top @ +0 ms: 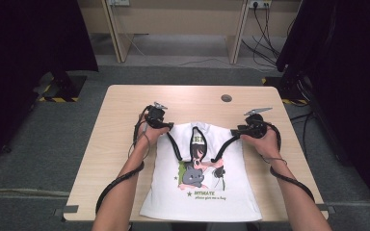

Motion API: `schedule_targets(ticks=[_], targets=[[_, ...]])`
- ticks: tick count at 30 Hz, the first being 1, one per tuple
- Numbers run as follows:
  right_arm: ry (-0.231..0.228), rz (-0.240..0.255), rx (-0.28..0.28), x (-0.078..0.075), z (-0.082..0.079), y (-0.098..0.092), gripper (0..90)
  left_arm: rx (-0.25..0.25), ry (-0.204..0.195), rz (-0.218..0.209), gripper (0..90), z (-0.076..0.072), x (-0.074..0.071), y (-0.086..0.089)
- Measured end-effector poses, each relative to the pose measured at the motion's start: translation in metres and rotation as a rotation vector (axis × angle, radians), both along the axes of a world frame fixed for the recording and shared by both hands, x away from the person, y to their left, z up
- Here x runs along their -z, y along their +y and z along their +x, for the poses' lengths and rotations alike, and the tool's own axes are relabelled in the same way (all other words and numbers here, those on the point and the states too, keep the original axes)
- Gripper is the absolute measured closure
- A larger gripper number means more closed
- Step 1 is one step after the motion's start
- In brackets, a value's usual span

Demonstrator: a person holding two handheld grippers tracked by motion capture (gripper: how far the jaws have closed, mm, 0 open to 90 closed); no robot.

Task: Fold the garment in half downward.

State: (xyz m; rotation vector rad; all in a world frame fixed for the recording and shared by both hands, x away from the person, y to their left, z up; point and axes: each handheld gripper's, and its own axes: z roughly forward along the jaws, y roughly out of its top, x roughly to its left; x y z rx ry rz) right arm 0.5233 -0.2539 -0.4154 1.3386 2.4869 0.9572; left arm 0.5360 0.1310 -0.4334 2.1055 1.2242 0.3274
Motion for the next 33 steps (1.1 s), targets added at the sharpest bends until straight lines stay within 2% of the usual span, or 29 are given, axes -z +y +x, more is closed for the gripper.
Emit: schedule_targets(ticks=[7,12,13,14,15,16,17,18,19,20,21,22,23,24,25,26,27,28,29,30,31,33], targets=[[-0.008,-0.002,-0.010,0.002,-0.002,0.000,56.0,-0.001,0.011,0.000,45.9,-0.003,0.003,0.001],[-0.031,-0.007,-0.025,0.003,-0.005,0.000,56.5,-0.005,0.016,-0.003,45.6,-0.005,0.003,0.003],[-0.031,-0.007,-0.025,0.003,-0.005,0.000,59.5,-0.009,0.012,-0.009,45.6,-0.006,0.003,0.002],[-0.031,-0.007,-0.025,0.003,-0.005,0.000,59.5,-0.009,0.012,-0.009,52.0,-0.006,0.003,0.002],[-0.039,-0.003,-0.030,0.004,-0.007,0.000,59.5,-0.009,0.012,-0.009,52.0,-0.006,0.003,0.002],[-0.039,-0.003,-0.030,0.004,-0.007,0.000,65.8,0.012,0.006,-0.016,52.0,-0.008,0.003,-0.001],[-0.039,-0.003,-0.030,0.004,-0.007,0.000,65.8,0.012,0.006,-0.016,64.6,-0.008,0.003,-0.001],[-0.035,0.007,-0.043,0.004,-0.008,0.001,74.5,0.039,0.010,-0.030,64.6,-0.011,0.002,-0.003],[-0.035,0.007,-0.043,0.004,-0.008,0.001,74.5,0.039,0.010,-0.030,77.7,-0.011,0.002,-0.003],[-0.022,0.015,-0.048,0.004,-0.009,0.001,74.5,0.039,0.010,-0.030,77.7,-0.011,0.002,-0.003],[-0.022,0.015,-0.048,0.004,-0.009,0.001,81.5,0.041,0.033,-0.050,77.7,-0.012,0.001,-0.002],[-0.022,0.015,-0.048,0.004,-0.009,0.001,81.5,0.041,0.033,-0.050,81.0,-0.012,0.001,-0.002],[0.003,0.038,-0.046,0.004,-0.008,-0.001,81.5,0.041,0.033,-0.050,81.0,-0.012,0.001,-0.002],[0.003,0.038,-0.046,0.004,-0.008,-0.001,84.6,0.045,0.037,-0.068,81.0,-0.013,-0.003,-0.001],[0.003,0.038,-0.046,0.004,-0.008,-0.001,84.6,0.045,0.037,-0.068,82.0,-0.013,-0.003,-0.001],[0.041,0.076,-0.031,0.004,-0.005,-0.004,85.9,0.045,0.037,-0.068,82.0,-0.013,-0.003,-0.001],[0.041,0.076,-0.031,0.004,-0.005,-0.004,85.9,0.036,0.022,-0.123,82.0,-0.012,-0.011,0.003],[0.041,0.076,-0.031,0.004,-0.005,-0.004,85.9,0.036,0.022,-0.123,82.1,-0.012,-0.011,0.003],[0.064,0.131,-0.007,0.002,-0.001,-0.009,86.4,0.031,0.009,-0.147,82.1,-0.012,-0.017,0.005],[0.064,0.131,-0.007,0.002,-0.001,-0.009,86.4,0.031,0.009,-0.147,82.1,-0.012,-0.017,0.005],[0.070,0.174,0.010,-0.001,0.001,-0.013,86.5,0.032,0.005,-0.151,82.1,-0.011,-0.019,0.006],[0.071,0.181,0.017,-0.003,0.003,-0.015,86.6,0.025,-0.007,-0.177,82.2,-0.010,-0.024,0.008]])
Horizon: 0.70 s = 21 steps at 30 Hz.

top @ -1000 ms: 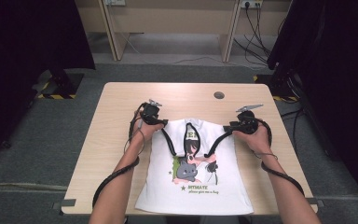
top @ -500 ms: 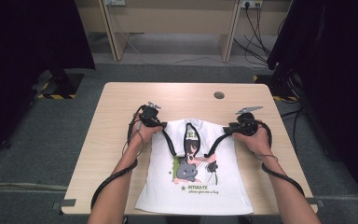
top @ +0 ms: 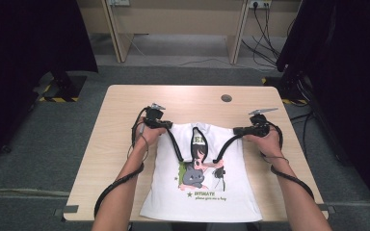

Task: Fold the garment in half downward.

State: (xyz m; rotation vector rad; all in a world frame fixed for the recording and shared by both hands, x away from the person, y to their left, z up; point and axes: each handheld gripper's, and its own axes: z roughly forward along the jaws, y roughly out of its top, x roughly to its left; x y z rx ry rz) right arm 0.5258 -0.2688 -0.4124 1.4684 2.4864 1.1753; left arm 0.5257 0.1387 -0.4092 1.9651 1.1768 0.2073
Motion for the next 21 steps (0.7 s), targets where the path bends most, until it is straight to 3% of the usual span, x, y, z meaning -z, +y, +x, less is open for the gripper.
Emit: schedule_targets(ticks=[7,21], targets=[[-0.007,0.028,0.017,-0.012,0.005,-0.002,86.6,-0.007,-0.030,-0.043,82.1,0.003,-0.015,0.002],[-0.031,0.077,0.045,-0.033,0.013,-0.004,86.6,-0.045,-0.059,-0.106,82.0,0.004,-0.024,0.008]])
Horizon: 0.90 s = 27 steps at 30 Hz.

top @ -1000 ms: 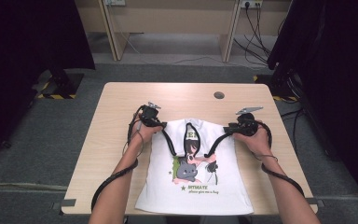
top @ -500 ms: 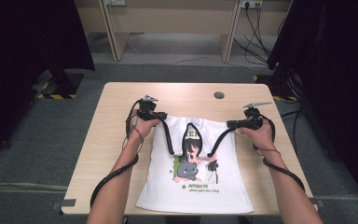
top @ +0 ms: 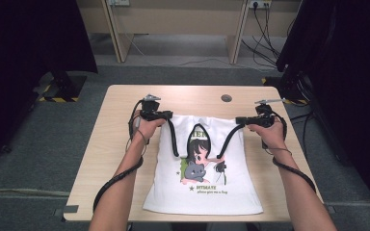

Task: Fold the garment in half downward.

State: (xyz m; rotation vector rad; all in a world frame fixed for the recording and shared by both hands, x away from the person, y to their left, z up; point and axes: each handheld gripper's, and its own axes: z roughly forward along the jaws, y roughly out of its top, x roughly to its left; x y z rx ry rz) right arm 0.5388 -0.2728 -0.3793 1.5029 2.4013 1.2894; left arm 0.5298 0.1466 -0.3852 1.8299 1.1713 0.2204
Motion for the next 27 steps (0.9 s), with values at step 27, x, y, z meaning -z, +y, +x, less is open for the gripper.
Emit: schedule_targets(ticks=[27], targets=[[-0.065,0.018,0.033,-0.032,0.005,-0.001,86.7,-0.031,-0.106,-0.046,81.7,0.003,-0.029,0.000]])
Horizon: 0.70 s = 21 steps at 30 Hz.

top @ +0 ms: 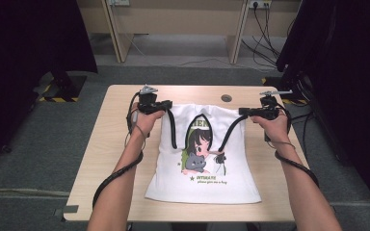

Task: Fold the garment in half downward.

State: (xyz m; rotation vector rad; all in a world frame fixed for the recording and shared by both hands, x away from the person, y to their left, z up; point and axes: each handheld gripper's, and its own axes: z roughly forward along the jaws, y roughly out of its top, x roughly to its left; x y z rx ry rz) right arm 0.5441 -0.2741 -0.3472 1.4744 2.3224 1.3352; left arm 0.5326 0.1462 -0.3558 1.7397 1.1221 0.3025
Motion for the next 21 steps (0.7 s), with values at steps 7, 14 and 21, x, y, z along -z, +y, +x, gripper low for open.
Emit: schedule_targets(ticks=[7,14,21], targets=[[-0.014,0.007,0.004,-0.0053,0.0003,0.0001,86.7,-0.009,-0.018,-0.002,81.7,-0.0008,-0.0037,0.0017],[-0.013,0.005,0.001,-0.0019,-0.0020,0.0012,86.7,-0.005,-0.020,0.001,81.7,-0.0039,0.0005,-0.0004],[-0.016,-0.004,-0.003,0.0012,-0.0044,0.0013,86.7,0.002,-0.026,0.002,81.7,-0.0081,0.0036,-0.0006]])
